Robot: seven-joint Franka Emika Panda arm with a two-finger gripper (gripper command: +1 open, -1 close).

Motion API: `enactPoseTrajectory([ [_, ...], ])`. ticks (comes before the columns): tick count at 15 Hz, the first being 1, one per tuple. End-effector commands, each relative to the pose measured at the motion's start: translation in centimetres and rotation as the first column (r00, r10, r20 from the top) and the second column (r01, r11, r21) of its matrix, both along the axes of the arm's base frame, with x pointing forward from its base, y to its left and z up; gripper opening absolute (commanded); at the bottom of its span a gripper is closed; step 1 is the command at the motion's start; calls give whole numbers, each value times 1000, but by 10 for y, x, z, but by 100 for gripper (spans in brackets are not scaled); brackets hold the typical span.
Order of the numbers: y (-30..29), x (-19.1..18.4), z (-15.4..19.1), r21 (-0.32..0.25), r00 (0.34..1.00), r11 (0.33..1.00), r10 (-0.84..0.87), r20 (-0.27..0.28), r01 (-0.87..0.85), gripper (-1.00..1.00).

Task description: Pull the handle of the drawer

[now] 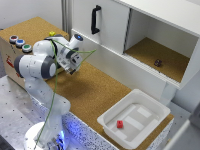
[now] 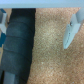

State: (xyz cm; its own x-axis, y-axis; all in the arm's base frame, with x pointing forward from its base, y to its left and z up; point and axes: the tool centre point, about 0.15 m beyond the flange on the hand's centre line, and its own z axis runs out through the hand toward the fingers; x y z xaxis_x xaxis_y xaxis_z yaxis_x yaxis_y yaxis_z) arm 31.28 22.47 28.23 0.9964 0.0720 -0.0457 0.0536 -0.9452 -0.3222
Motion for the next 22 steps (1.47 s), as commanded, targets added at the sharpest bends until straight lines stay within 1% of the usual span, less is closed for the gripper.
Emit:
enactPoseTrajectory([
  [1,-7,-10,17,15,989,999,-35,143,33,100],
  [3,-1,-3,19,4,989,1000,-12,148,11,100],
  [6,1,6,8,15,990,1000,-13,140,12,100],
  [7,2,9,8,20,990,1000,-14,144,11,-100],
  [11,8,23,-2,50,992,999,6,128,-13,-100],
  [13,13,32,-4,63,991,998,14,135,-23,-100],
  [18,14,51,7,53,986,998,37,165,-46,-100],
  [22,9,46,10,52,984,998,20,176,-30,-100],
])
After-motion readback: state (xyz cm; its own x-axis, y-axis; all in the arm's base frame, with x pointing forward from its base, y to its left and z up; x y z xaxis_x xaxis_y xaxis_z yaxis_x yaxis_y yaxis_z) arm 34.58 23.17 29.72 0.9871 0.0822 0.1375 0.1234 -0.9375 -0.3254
